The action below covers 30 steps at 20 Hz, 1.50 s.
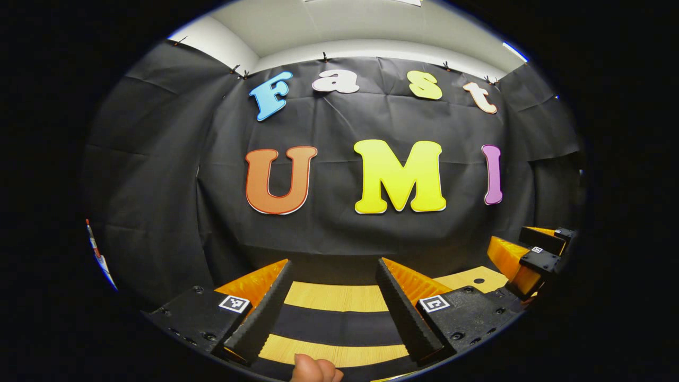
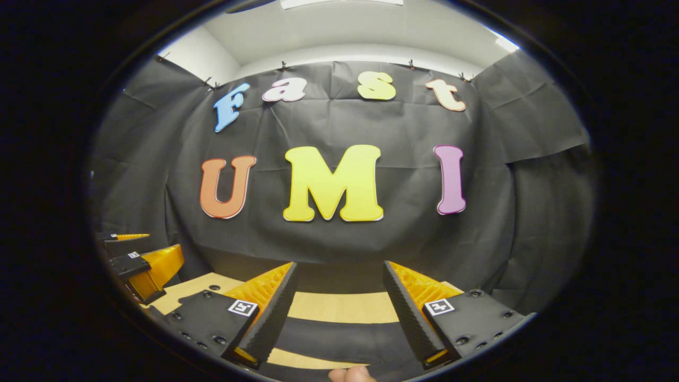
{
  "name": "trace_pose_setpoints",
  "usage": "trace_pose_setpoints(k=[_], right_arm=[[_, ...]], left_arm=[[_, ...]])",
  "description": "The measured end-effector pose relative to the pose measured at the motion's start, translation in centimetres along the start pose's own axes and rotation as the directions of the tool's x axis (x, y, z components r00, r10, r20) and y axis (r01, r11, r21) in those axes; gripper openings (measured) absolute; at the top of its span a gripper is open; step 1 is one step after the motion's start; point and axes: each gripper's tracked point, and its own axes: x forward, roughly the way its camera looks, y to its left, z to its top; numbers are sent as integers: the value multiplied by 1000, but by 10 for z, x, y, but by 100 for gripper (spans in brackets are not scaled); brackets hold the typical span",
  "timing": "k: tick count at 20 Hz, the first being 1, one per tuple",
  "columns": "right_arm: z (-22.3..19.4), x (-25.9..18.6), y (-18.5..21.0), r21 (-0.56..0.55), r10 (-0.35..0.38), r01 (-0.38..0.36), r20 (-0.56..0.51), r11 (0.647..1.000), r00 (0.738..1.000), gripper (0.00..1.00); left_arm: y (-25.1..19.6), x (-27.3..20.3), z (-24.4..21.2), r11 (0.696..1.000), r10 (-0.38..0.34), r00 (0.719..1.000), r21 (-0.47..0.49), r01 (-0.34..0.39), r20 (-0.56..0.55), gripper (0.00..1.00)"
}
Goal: Grasp the waist and the cuffs of the jeans and fold them to make the two legs overlap; first hold the waist and fold one-third of the jeans toward the cuffs, then hold the cuffs and fold the remaining one-third in the same direction to finish folding.
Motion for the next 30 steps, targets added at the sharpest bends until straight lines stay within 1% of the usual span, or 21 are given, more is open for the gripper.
trace_pose_setpoints(k=[6,11,13,14,16,17,18,19,20,21,22,23,24,25,26,27,28,29,30], right_arm=[[1,-3,-2,1,-8,8,4,1000,1000,96],[-1,-4,1,0,4,-4,2,1000,1000,96],[-3,-3,4,3,13,-13,-4,1000,1000,96],[-4,-3,7,3,19,-19,-8,1000,1000,96],[-9,-3,11,3,31,-31,-18,1000,999,96],[-11,-3,13,3,36,-36,-22,999,999,96],[-13,-3,14,4,41,-41,-28,999,999,96],[-17,-1,16,6,44,-44,-35,999,998,96],[-19,0,17,11,47,-47,-42,999,998,96],[-22,1,18,16,50,-49,-50,999,997,96],[-23,2,18,18,50,-49,-56,999,997,100],[-25,3,16,20,47,-46,-60,999,997,100],[-26,4,14,24,41,-39,-61,999,997,100],[-28,6,11,26,34,-32,-64,999,997,99],[-30,8,8,24,25,-24,-65,999,998,98],[-32,8,3,19,15,-14,-69,1000,998,97],[-35,10,-1,17,7,-6,-77,1000,997,96],[-37,10,-5,17,-2,4,-82,1000,997,96],[-36,10,-10,18,-12,14,-84,1000,996,96]], left_arm=[[2,-2,0,1000,3,1000,0,-3,-3,100],[5,-3,0,1000,16,1000,2,-16,-9,100],[10,-8,-4,1000,21,999,-5,-22,-28,100],[19,-13,-10,999,30,998,-13,-31,-53,100],[41,-29,-33,995,61,988,-65,-71,-144,100],[55,-40,-49,989,85,975,-101,-107,-205,100],[71,-55,-66,978,112,955,-141,-156,-276,100],[88,-71,-87,960,137,925,-181,-212,-355,100],[103,-88,-108,935,160,883,-220,-279,-442,100],[117,-107,-131,899,176,826,-255,-356,-535,100],[127,-129,-154,848,178,763,-296,-439,-621,99],[136,-150,-171,782,173,704,-338,-523,-689,99],[140,-170,-190,708,166,644,-364,-606,-747,99],[141,-189,-204,630,140,585,-384,-675,-799,99],[138,-204,-216,546,104,539,-405,-734,-836,99],[134,-215,-224,472,79,503,-412,-779,-861,99],[129,-222,-231,421,57,474,-410,-809,-878,99],[124,-229,-233,390,47,449,-398,-831,-892,99],[137,-239,-238,366,40,436,-393,-844,-899,99]])
